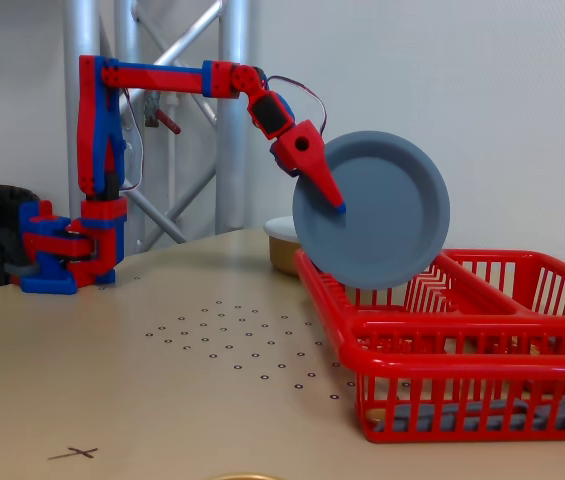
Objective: Grasp the plate, place it on the cross drawn on the table.
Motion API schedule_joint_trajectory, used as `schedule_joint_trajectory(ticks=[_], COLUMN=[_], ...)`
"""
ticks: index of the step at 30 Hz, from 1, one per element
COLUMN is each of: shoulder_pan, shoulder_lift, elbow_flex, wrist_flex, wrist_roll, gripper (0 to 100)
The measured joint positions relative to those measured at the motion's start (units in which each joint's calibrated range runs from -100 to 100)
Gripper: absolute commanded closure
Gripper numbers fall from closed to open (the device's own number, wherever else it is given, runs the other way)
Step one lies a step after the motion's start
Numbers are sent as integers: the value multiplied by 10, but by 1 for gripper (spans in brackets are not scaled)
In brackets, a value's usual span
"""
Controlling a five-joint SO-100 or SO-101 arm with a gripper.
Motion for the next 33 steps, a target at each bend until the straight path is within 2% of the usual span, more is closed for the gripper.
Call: schedule_joint_trajectory(ticks=[6, 23, 33], shoulder_pan=[-5, -14, -13], shoulder_lift=[0, 0, -25], elbow_flex=[0, 0, 2], wrist_flex=[7, 25, 28], wrist_roll=[4, 28, -27], gripper=[100, 100, 100])
